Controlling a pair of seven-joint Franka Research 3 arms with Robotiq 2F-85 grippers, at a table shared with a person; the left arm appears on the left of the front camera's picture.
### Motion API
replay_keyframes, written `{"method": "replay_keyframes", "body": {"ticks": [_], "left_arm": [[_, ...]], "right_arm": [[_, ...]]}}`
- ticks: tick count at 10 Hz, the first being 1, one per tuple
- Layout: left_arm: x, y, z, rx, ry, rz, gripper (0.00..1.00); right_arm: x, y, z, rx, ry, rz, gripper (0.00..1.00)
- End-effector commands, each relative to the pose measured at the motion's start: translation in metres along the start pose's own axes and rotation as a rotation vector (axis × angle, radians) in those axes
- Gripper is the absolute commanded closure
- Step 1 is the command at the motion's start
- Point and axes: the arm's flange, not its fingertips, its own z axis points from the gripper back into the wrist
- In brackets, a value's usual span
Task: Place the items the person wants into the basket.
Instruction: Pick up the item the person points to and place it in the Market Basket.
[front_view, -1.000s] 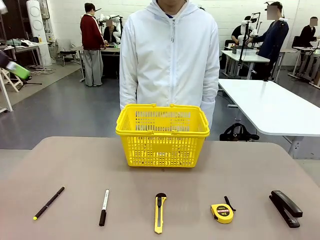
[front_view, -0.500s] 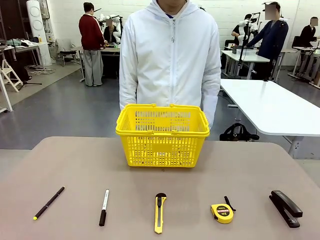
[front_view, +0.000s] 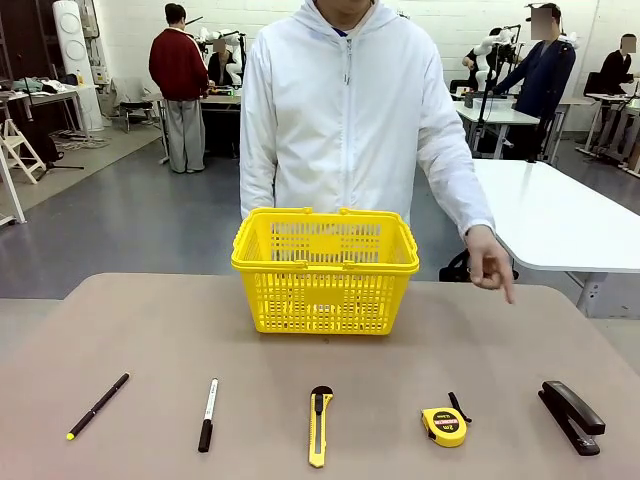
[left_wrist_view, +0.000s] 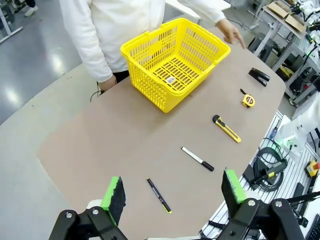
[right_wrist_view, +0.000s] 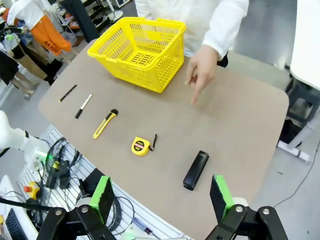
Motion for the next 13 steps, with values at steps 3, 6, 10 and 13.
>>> {"method": "replay_keyframes", "body": {"ticks": [3,6,10,13], "left_arm": [[0.001,0.0,0.001,-0.021,-0.015,-0.015,0.0],[0.001,0.0,0.001,-0.021,-0.015,-0.015,0.0],[0.001,0.0,0.001,-0.021,-0.015,-0.015,0.0],[0.001,0.0,0.001,-0.021,-0.015,-0.015,0.0]], "right_arm": [[0.003,-0.001,-0.001,0.008,-0.001,0.008,0.0],[0.003,-0.001,-0.001,0.008,-0.001,0.008,0.0],[0.046,-0.031,-0.107,-0.059,0.425,-0.237,0.0],[0.046,-0.06,-0.207,-0.184,0.632,-0.332,0.0]]}}
